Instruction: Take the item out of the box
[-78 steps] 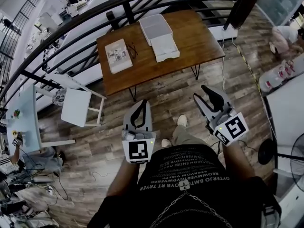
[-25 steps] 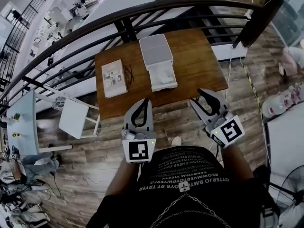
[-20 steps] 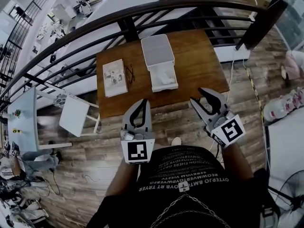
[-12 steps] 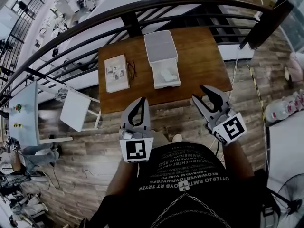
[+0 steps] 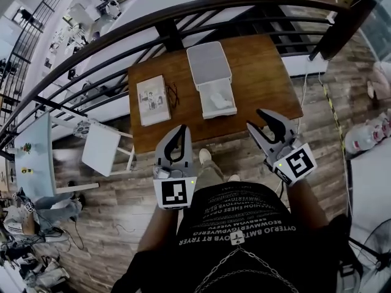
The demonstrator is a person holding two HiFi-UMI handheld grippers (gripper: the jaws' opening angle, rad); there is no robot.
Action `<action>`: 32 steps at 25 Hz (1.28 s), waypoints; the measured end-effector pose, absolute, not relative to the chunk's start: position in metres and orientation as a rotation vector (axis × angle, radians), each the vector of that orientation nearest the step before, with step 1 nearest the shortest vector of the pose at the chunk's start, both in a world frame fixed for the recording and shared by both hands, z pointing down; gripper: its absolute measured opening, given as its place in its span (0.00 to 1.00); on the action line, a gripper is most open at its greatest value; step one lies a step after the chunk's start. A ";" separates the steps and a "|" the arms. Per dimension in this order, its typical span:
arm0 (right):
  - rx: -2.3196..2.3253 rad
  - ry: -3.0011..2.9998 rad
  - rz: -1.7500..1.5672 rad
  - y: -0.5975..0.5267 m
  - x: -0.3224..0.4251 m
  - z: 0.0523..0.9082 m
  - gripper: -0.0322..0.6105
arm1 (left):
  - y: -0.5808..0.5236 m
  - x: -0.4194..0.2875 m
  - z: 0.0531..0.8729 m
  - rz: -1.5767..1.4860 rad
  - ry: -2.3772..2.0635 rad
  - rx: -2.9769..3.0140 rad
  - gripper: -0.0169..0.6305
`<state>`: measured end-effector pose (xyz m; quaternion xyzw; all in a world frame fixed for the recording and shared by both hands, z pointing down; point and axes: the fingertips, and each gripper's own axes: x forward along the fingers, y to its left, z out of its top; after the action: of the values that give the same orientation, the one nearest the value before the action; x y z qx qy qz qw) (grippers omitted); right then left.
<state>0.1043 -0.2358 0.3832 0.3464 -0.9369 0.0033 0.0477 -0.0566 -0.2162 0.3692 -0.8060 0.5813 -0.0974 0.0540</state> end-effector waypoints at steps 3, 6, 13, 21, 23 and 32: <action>1.052 -2.852 0.001 -0.246 0.097 0.382 0.27 | -0.228 -0.062 0.364 -0.286 1.756 -2.442 0.03; 1.060 -2.855 -0.006 -0.258 0.090 0.379 0.27 | -0.238 -0.068 0.363 -0.276 1.755 -2.446 0.03; 1.076 -2.841 -0.006 -0.288 0.084 0.386 0.27 | -0.265 -0.079 0.367 -0.286 1.751 -2.453 0.04; 1.107 -2.805 0.049 -0.323 0.084 0.404 0.27 | -0.291 -0.090 0.369 -0.300 1.767 -2.466 0.03; 1.113 -2.785 0.064 -0.331 0.083 0.414 0.27 | -0.297 -0.094 0.373 -0.312 1.768 -2.470 0.03; 1.133 -2.654 0.175 -0.371 0.082 0.473 0.28 | -0.335 -0.106 0.367 -0.300 1.736 -2.492 0.03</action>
<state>0.0817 -0.3713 0.4733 0.3890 -0.9107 0.0602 0.1251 -0.1057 -0.3350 0.3670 -0.8158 0.5682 -0.0981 0.0448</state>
